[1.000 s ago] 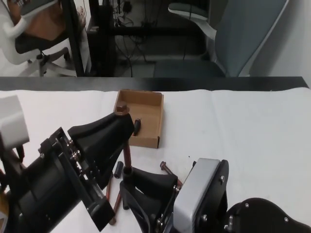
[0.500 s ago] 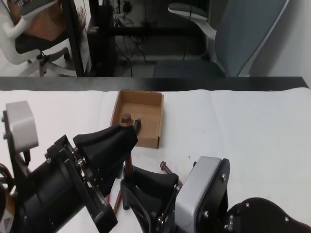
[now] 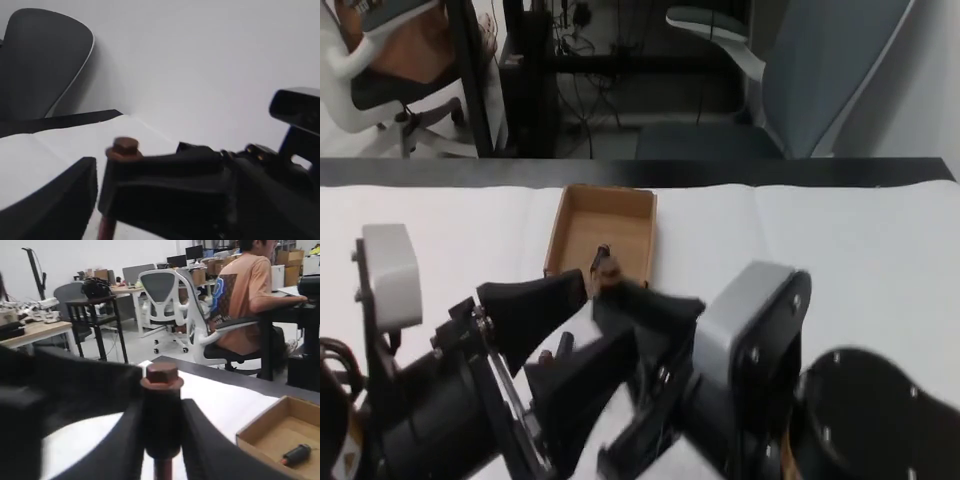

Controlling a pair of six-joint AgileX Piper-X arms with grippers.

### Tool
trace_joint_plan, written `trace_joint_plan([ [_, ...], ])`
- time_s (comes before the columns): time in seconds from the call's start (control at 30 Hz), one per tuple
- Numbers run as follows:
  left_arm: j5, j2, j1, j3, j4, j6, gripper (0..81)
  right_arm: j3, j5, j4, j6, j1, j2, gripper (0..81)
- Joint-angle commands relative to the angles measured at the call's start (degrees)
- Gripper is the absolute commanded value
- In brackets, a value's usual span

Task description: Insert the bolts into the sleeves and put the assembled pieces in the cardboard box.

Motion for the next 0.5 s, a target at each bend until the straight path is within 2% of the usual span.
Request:
trace_joint_plan([
  [0.0, 0.6, -0.8, 0.1, -0.1, 0.9, 3.8, 70.0, -0.7, -1.0, 2.5, 0.6, -4.6, -0.7, 0.6],
  [0.1, 0.6, -1.5, 2.7, -1.7, 10.3, 8.5, 70.0, -2.9, -9.9, 11.4, 4.3, -12.0, -0.7, 0.6],
  [0.13, 2.1, -1.5, 4.0, -2.8, 16.8, 11.1, 64.4, -4.5, -13.7, 15.8, 4.4, -14.4, -0.7, 0.6],
  [0.17, 3.8, -0.6, 5.4, -4.3, 22.1, 16.0, 59.4, -6.4, -15.8, 20.3, 4.3, -16.0, -0.7, 0.6],
  [0.27, 6.1, 3.8, 8.8, -9.1, 37.1, 33.3, 58.1, -12.5, -19.4, 31.8, 0.4, -21.0, -0.5, 0.6],
  [0.47, 5.7, 19.2, 13.7, -17.9, 41.2, 51.7, 58.1, -26.4, -27.3, 48.6, -0.9, -27.9, 5.7, 0.6],
])
